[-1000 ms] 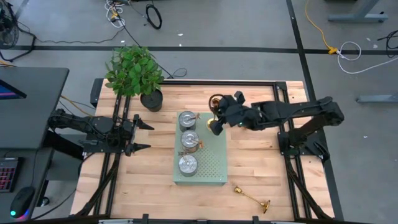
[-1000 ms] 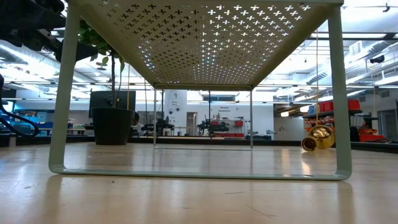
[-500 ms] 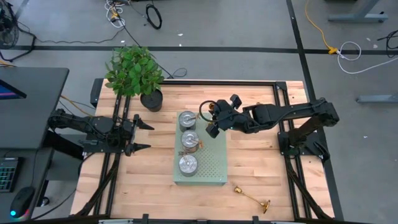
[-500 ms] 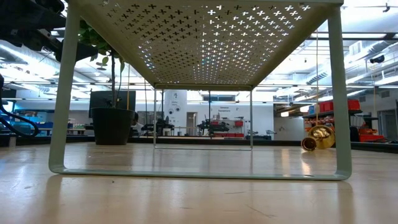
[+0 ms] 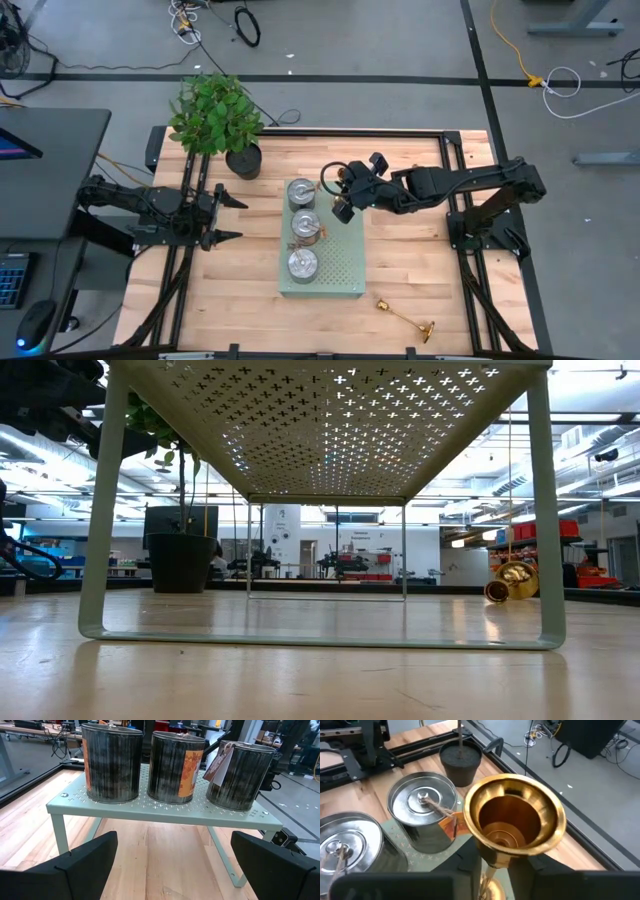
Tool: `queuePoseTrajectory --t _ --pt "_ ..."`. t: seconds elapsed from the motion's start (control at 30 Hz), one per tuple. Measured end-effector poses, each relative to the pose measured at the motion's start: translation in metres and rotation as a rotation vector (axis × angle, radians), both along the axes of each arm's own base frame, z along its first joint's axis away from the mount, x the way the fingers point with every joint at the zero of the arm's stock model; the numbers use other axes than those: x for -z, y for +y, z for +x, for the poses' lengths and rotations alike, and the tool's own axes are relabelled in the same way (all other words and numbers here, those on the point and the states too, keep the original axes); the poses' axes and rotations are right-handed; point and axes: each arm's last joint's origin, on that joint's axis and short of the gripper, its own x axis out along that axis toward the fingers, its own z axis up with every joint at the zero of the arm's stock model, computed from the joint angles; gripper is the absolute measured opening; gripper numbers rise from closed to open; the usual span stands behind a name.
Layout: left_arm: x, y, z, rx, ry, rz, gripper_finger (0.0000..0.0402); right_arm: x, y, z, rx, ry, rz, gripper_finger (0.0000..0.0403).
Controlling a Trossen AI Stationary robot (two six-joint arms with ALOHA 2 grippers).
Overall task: Pick & Place candle stick holders
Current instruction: Put the top left golden candle holder aligned with the orange scented candle on the shelf, then put the top golden candle holder aligned with the orange scented candle on the shelf
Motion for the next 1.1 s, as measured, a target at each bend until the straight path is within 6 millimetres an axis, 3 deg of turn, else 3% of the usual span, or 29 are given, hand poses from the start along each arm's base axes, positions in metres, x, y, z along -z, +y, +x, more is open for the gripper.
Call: queuePoseTrajectory --t 0.43,0.6,0.8,1.1 --pt "0.000 0.000 0.000 0.001 0.000 0.000 0.0399 0.002 -0.003 -0.002 0.014 0.034 -0.003 0.0242" --pt "0.000 0.000 0.000 0.000 0.000 0.000 0.0399 0.002 -0.005 -0.013 0.022 0.095 0.007 0.0286" --pt "0.000 0.000 0.000 0.001 -0.001 0.000 0.0399 -0.001 -0.004 -0.032 -0.068 0.205 0.086 0.0310" --pt "0.000 0.000 0.000 0.001 -0.001 0.000 0.0399 0.009 -0.012 -0.087 0.026 0.693 0.106 0.0300"
